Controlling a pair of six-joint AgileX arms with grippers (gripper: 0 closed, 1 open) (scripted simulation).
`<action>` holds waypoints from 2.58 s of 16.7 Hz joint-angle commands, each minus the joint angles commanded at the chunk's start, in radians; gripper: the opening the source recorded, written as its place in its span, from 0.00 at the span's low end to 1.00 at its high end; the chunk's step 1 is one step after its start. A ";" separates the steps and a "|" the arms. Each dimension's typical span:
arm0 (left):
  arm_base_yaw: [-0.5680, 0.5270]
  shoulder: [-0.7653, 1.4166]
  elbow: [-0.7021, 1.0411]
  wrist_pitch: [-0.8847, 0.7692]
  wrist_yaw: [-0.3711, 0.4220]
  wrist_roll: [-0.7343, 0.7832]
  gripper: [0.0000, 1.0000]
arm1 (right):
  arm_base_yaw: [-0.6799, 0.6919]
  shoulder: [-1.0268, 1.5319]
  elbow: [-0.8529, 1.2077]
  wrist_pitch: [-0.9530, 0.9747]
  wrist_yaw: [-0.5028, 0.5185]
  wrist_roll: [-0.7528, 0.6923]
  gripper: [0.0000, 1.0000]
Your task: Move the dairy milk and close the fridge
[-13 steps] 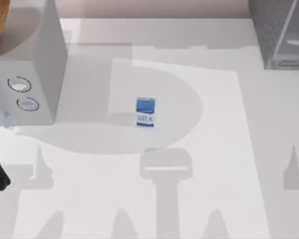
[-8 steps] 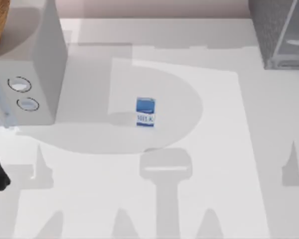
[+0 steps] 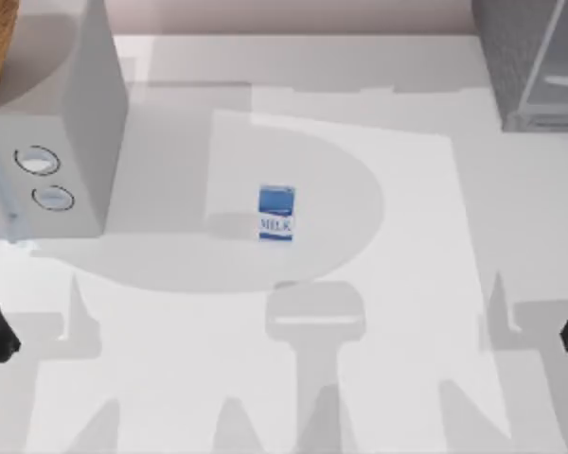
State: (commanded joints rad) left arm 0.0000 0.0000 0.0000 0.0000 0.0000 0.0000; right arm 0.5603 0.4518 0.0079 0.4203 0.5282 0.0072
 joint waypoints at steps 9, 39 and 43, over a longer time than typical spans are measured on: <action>0.000 0.000 0.000 0.000 0.000 0.000 1.00 | 0.362 0.313 0.015 0.306 0.396 0.010 1.00; 0.000 0.000 0.000 0.000 0.000 0.000 1.00 | 0.465 2.044 1.179 0.872 0.649 0.007 1.00; 0.000 0.000 0.000 0.000 0.000 0.000 1.00 | 0.462 2.084 1.207 0.880 0.653 0.016 1.00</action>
State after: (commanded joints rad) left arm 0.0000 0.0000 0.0000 0.0000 0.0000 0.0000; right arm 1.0224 2.5354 1.2146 1.2999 1.1809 0.0229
